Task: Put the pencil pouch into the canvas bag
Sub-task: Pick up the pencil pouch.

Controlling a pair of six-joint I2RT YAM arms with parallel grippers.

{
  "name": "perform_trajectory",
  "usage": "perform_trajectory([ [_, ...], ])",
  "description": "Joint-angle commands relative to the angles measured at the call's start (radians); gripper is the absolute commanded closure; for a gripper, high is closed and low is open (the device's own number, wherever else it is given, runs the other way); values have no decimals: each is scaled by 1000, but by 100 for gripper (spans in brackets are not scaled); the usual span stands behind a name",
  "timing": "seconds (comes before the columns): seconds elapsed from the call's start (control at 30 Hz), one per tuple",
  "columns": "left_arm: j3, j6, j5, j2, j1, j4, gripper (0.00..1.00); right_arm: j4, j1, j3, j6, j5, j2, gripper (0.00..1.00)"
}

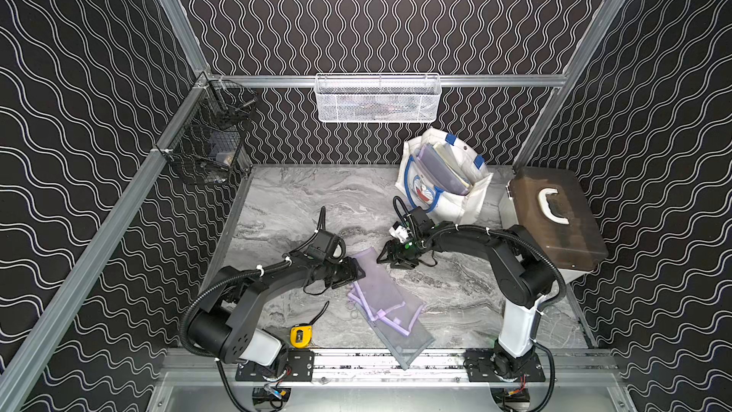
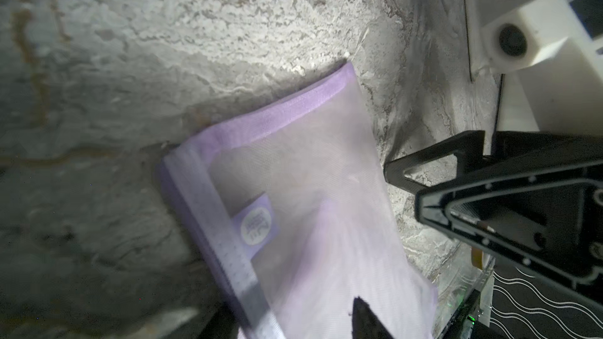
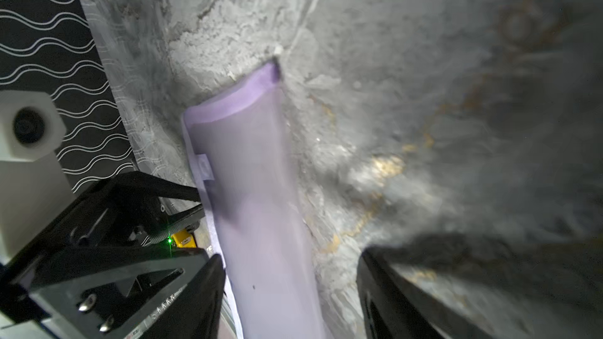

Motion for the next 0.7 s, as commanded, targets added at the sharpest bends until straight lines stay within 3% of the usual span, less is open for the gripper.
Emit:
perform_trajectory([
  [0.0,22,15,27,9,3,26,48,44,7,4,35,-15,11,35],
  [0.23,49,60,39,-12,6,-22,63,112,28,36,93,-53,20,42],
  [0.5,29,29,51,-26,14,26,89,85,49,35,87,-50,-55,56],
  [0.67,22,26,56,-60,31,31,100,65,50,17,82,-36,-84,66],
])
